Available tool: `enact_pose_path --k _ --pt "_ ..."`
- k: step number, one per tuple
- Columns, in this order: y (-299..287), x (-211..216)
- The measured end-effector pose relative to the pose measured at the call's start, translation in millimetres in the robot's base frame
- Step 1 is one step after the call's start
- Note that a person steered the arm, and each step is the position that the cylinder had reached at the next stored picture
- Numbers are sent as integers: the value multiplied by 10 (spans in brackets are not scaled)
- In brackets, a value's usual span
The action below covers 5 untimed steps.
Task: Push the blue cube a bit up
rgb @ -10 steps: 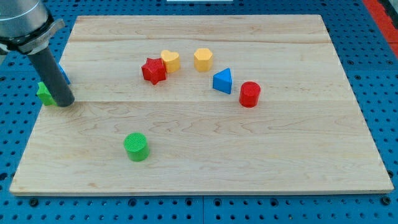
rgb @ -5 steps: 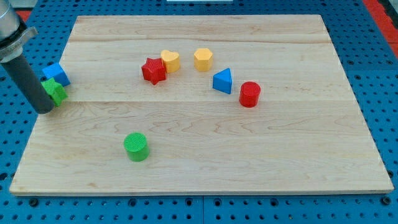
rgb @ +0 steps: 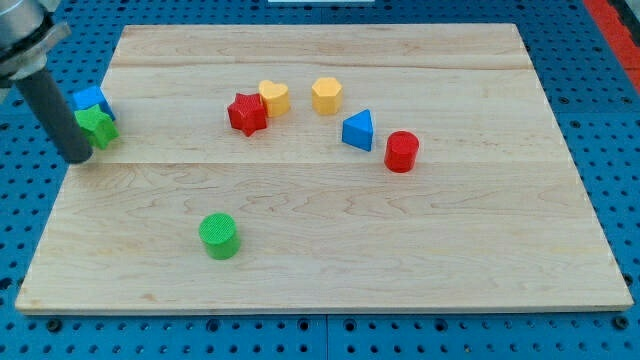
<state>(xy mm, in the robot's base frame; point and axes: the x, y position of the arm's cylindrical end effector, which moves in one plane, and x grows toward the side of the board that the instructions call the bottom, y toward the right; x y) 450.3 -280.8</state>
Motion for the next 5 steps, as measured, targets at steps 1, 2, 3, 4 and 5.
enact_pose_path --k 1,2,3,4,5 --pt "-215 104" --pt "-242 52" --pt "-243 -225" --pt "-241 -638" --pt "-240 -777"
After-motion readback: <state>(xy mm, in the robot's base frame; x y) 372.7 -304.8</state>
